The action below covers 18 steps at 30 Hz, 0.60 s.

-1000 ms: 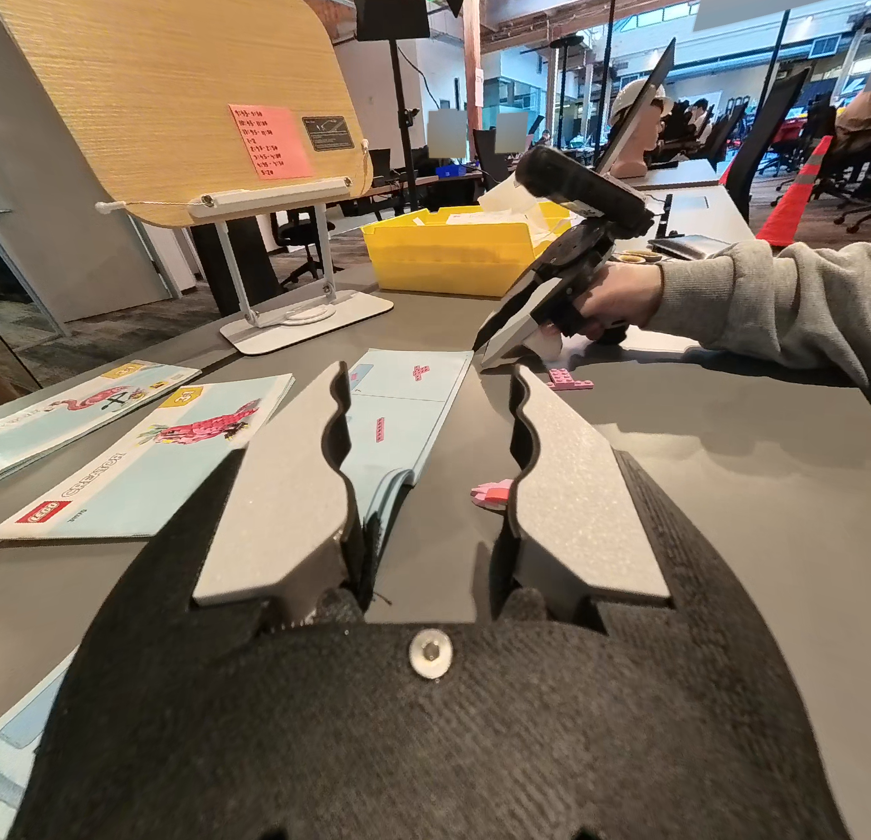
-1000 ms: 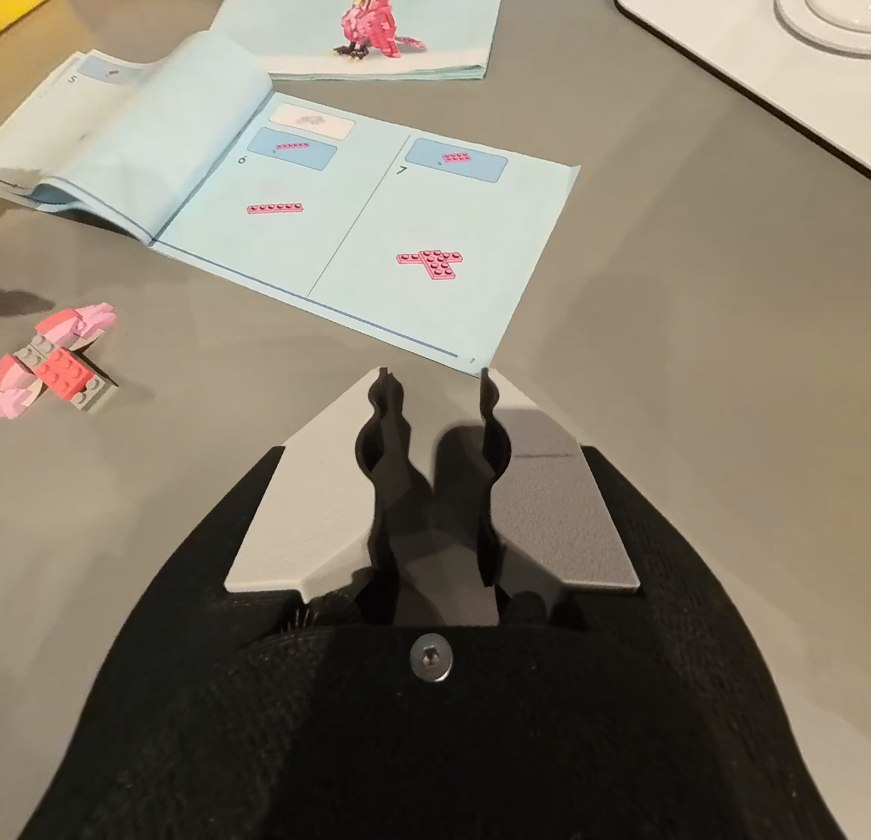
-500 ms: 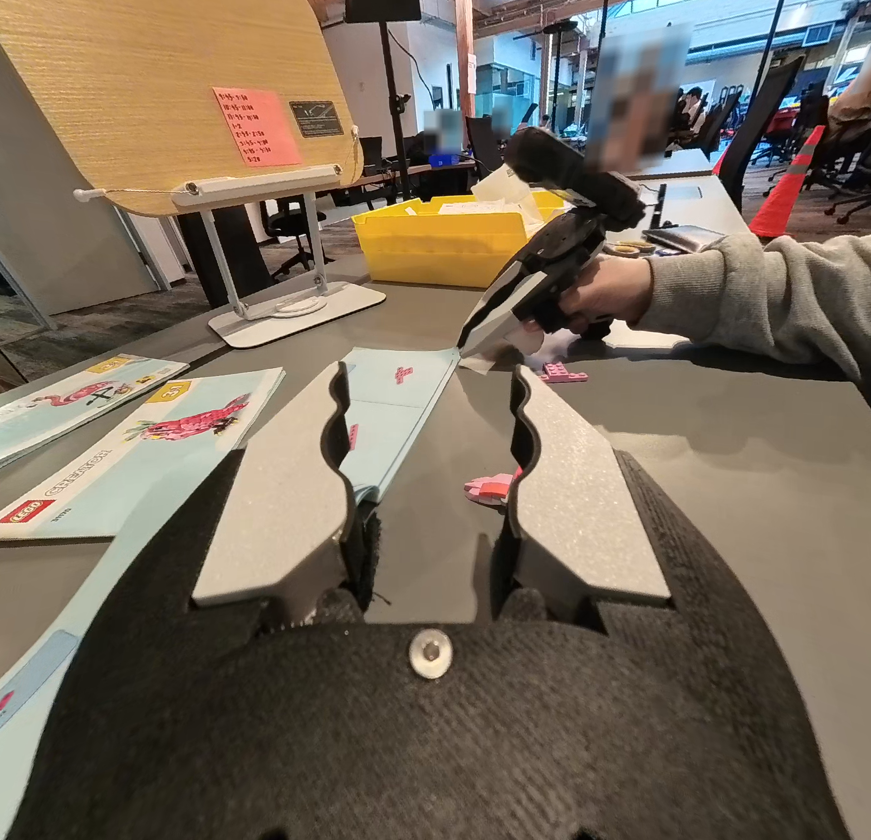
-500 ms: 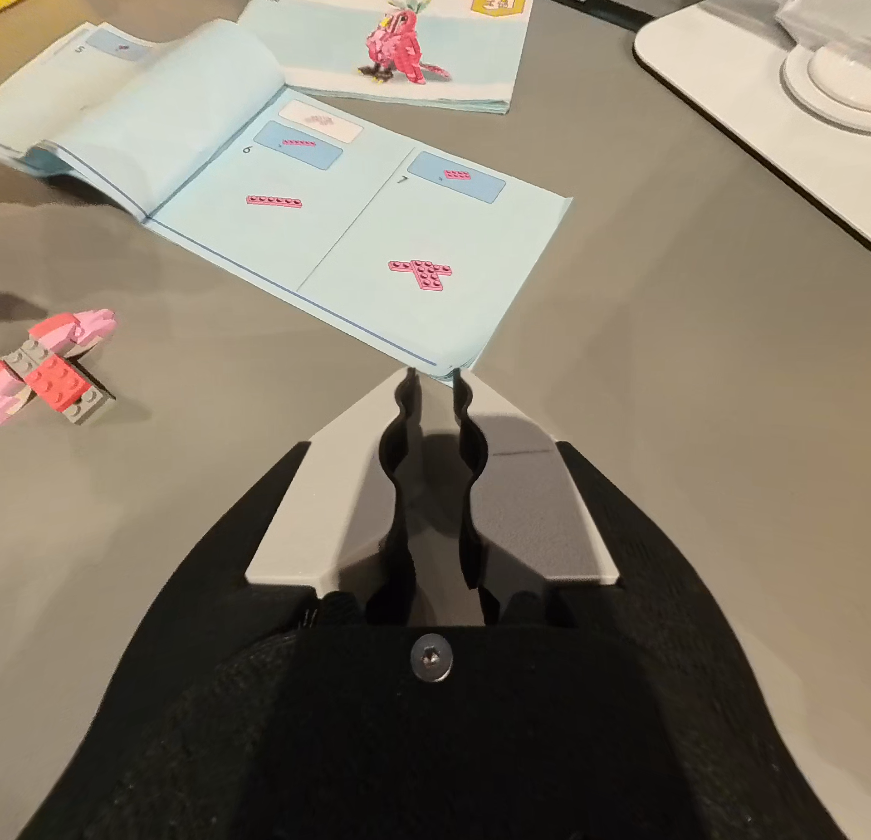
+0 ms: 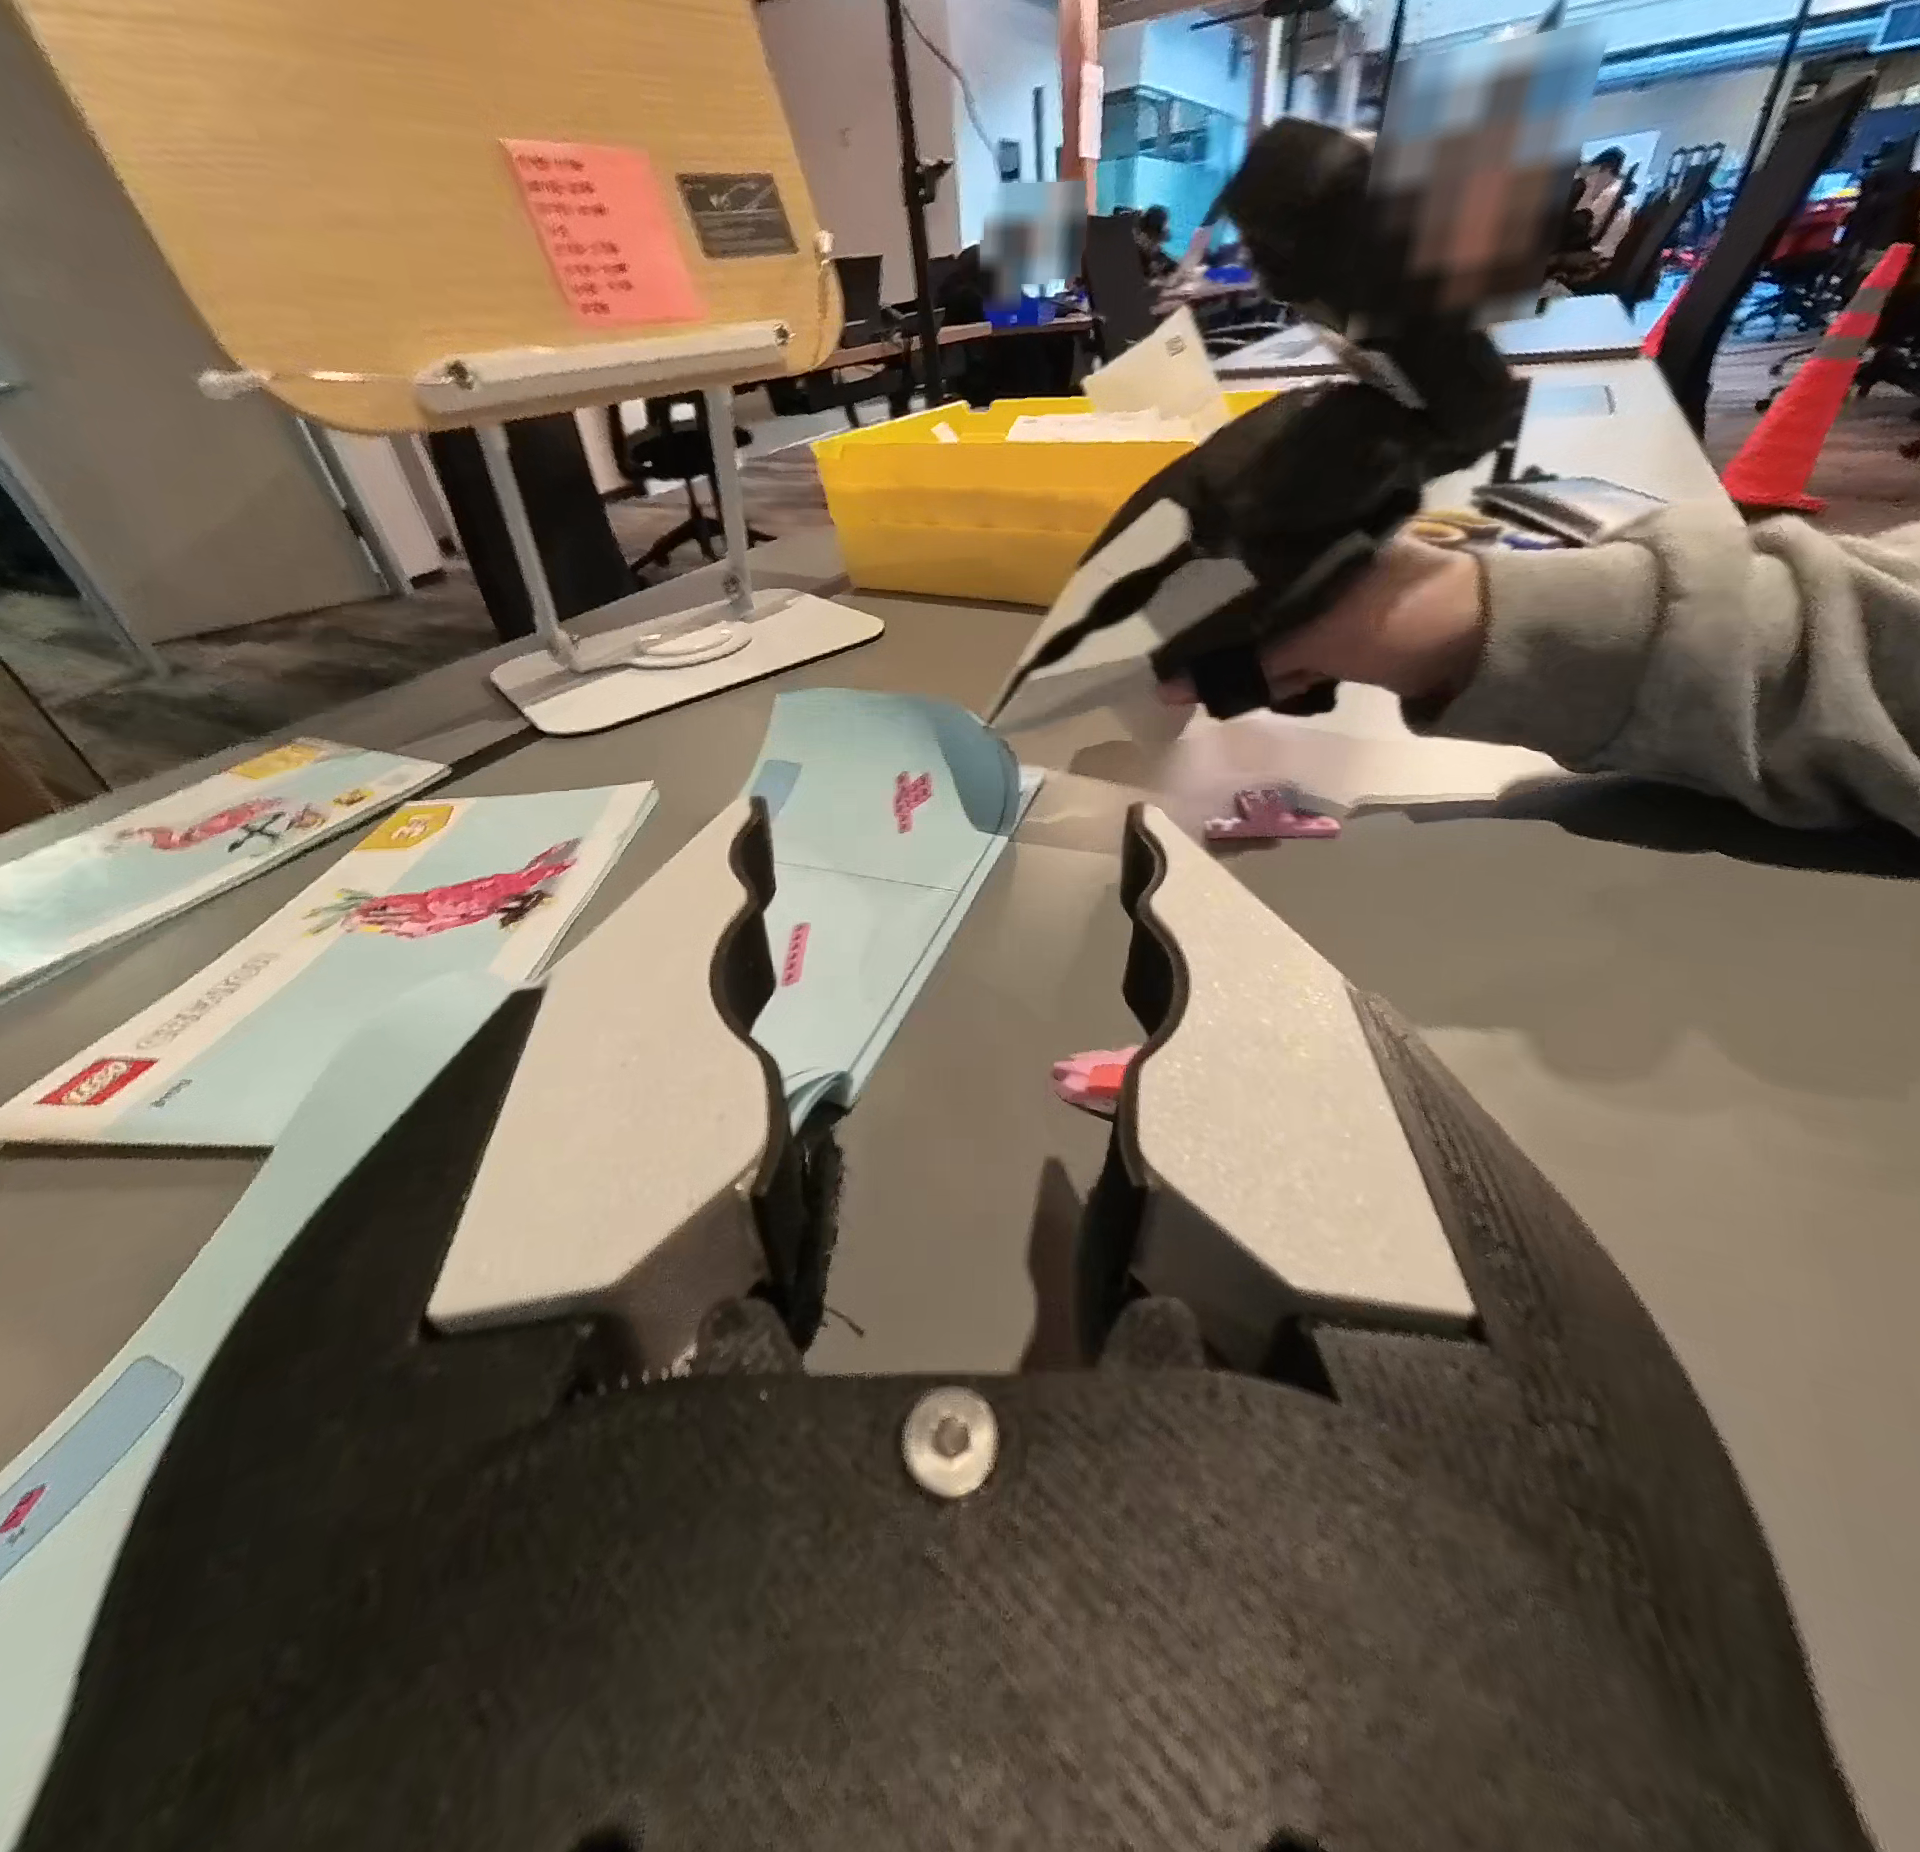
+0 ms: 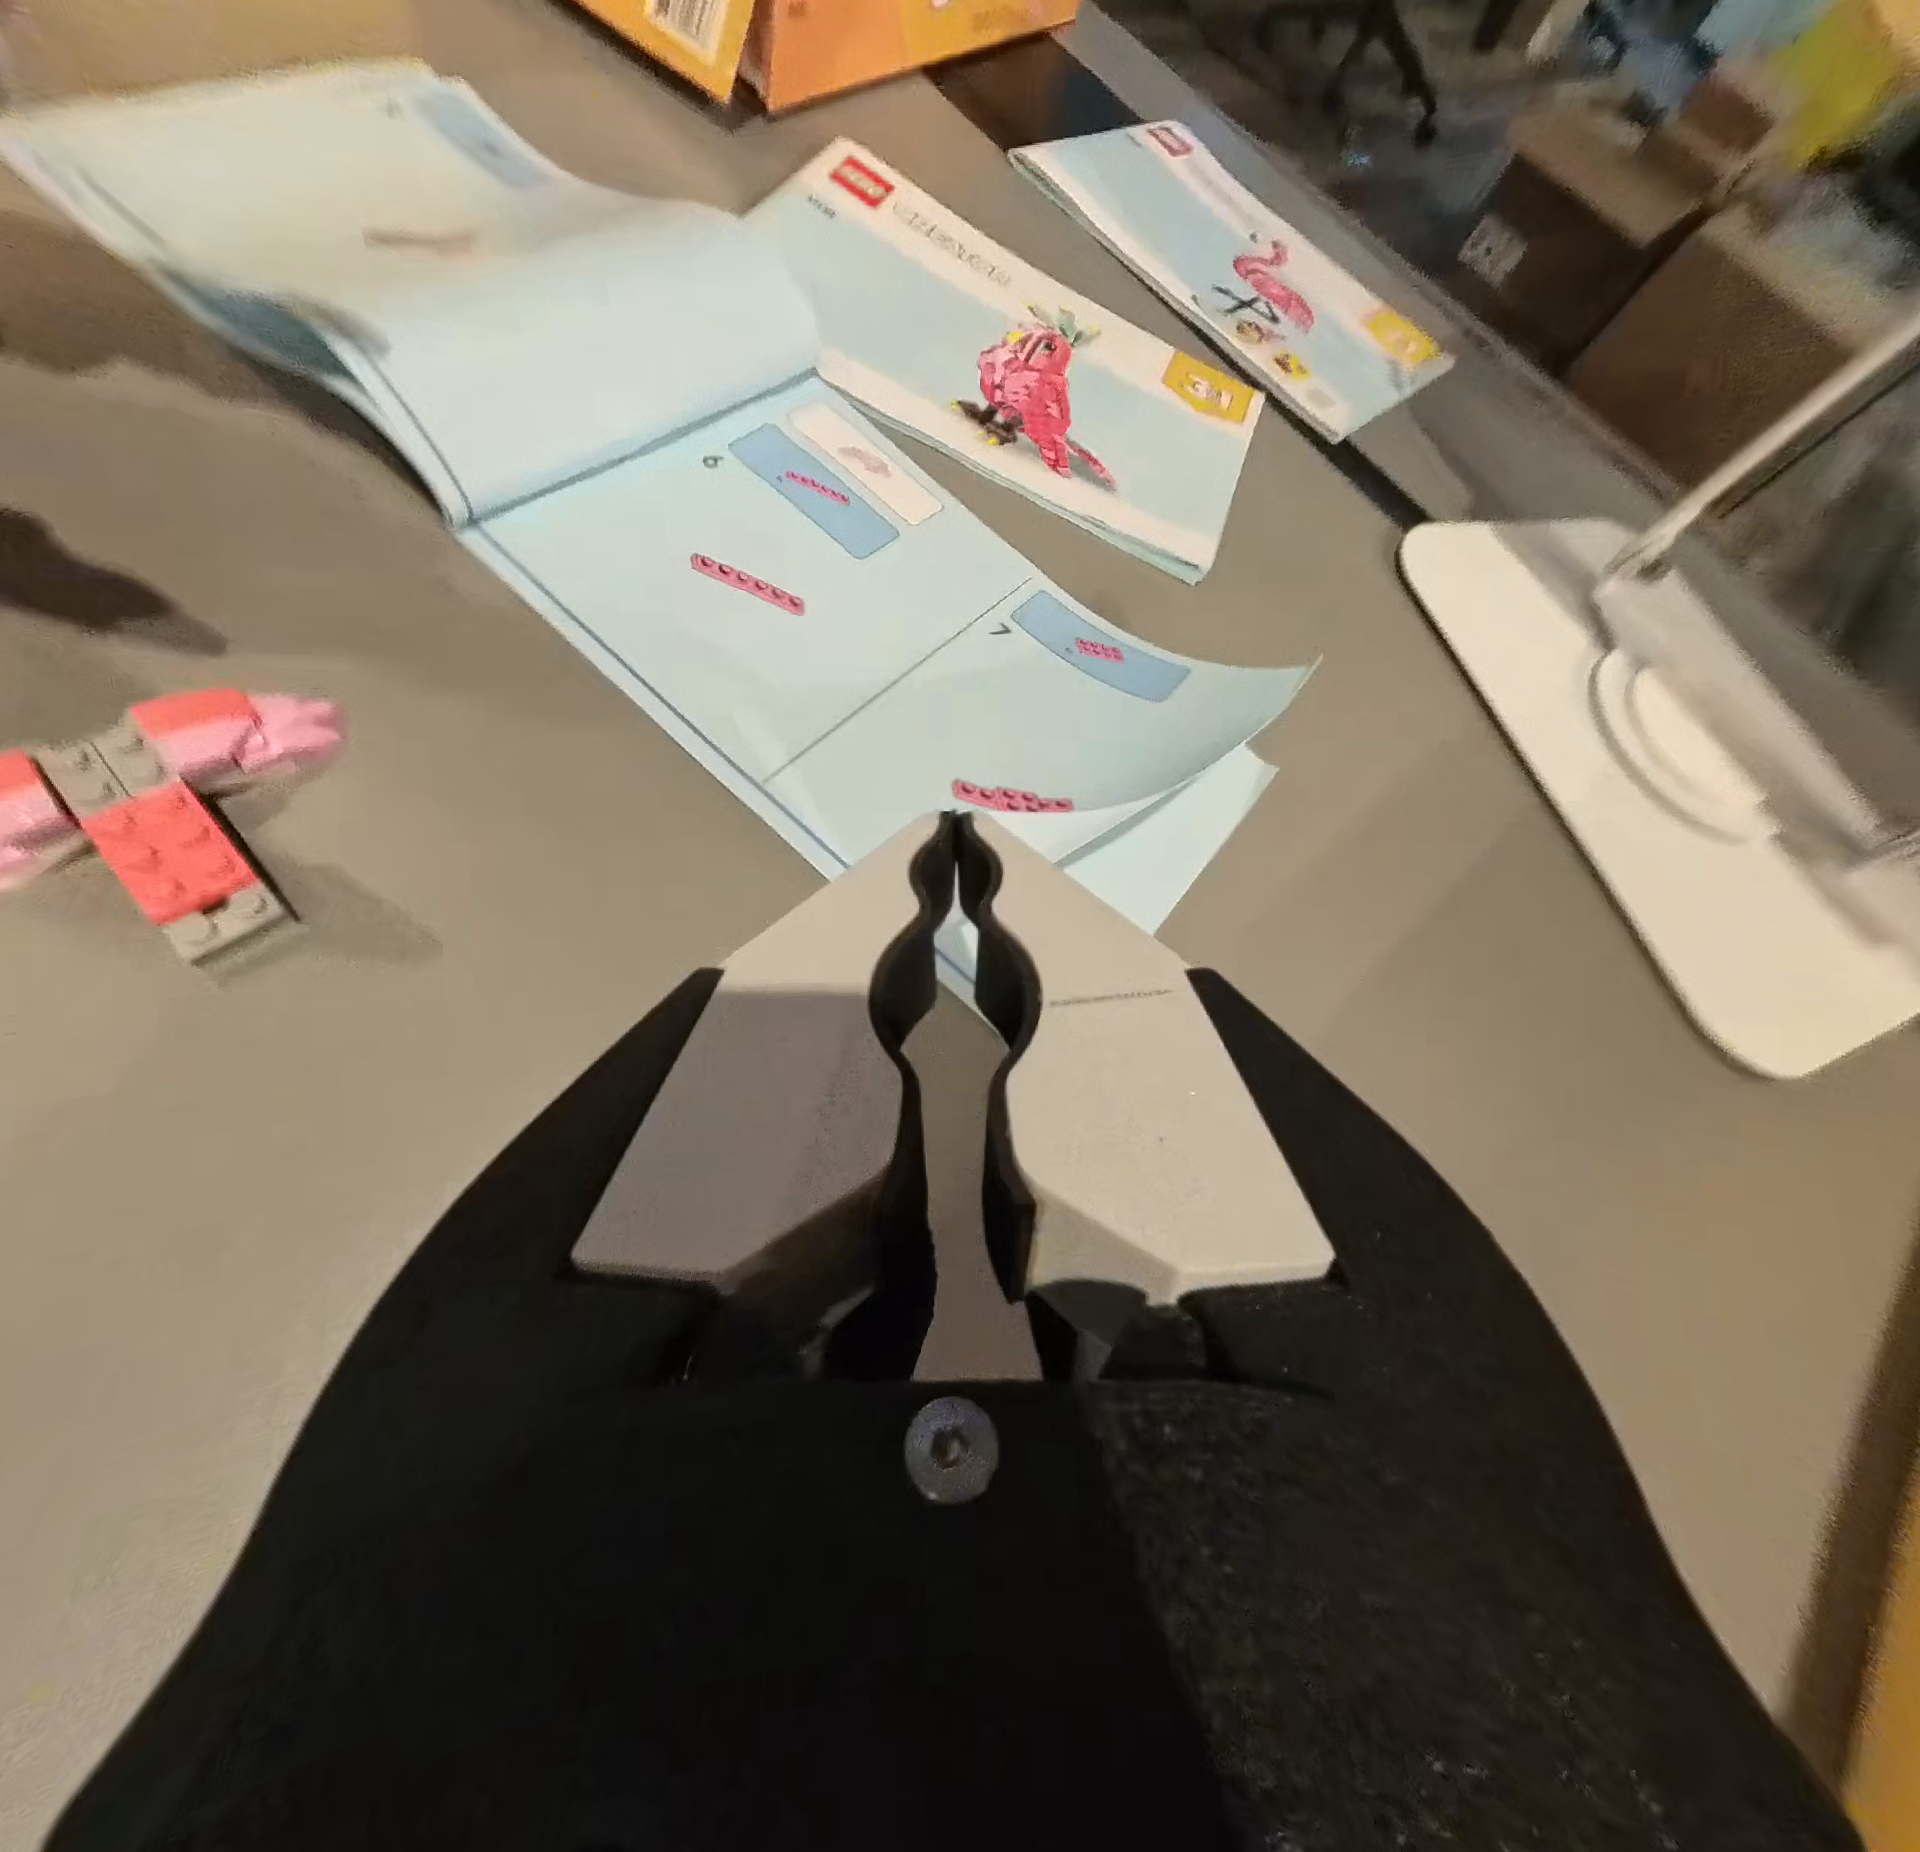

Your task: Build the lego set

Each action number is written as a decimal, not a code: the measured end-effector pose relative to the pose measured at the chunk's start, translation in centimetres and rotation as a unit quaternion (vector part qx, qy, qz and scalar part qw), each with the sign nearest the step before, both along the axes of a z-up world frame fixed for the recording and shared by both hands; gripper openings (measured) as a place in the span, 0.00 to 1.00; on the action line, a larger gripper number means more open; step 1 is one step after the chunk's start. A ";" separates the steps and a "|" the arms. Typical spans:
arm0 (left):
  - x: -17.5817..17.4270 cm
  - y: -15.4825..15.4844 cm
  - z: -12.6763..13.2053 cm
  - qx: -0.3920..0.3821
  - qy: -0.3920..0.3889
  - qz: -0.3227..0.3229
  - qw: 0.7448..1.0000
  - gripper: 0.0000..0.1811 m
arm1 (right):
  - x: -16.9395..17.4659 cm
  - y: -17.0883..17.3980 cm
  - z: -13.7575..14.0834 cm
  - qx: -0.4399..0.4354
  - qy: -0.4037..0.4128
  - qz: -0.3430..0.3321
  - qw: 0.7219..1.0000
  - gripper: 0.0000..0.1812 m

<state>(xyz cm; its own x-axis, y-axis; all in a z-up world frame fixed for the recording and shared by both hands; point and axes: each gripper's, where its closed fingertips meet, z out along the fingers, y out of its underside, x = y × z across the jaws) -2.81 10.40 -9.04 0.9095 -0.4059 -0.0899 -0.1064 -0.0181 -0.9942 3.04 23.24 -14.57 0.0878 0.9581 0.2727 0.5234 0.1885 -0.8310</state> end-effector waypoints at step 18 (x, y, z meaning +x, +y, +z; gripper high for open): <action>2.1 14.5 -2.0 -0.221 0.085 -0.002 0.971 0.28 | 2.2 7.2 3.3 0.031 0.139 -0.041 0.989 0.14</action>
<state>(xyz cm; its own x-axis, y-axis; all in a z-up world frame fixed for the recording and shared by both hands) -0.70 24.92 -11.00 0.8950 -0.4426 -0.0548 -0.2697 -0.4393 -0.8569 5.22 30.43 -11.29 0.2435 0.9271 0.2850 0.2926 0.2100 -0.9329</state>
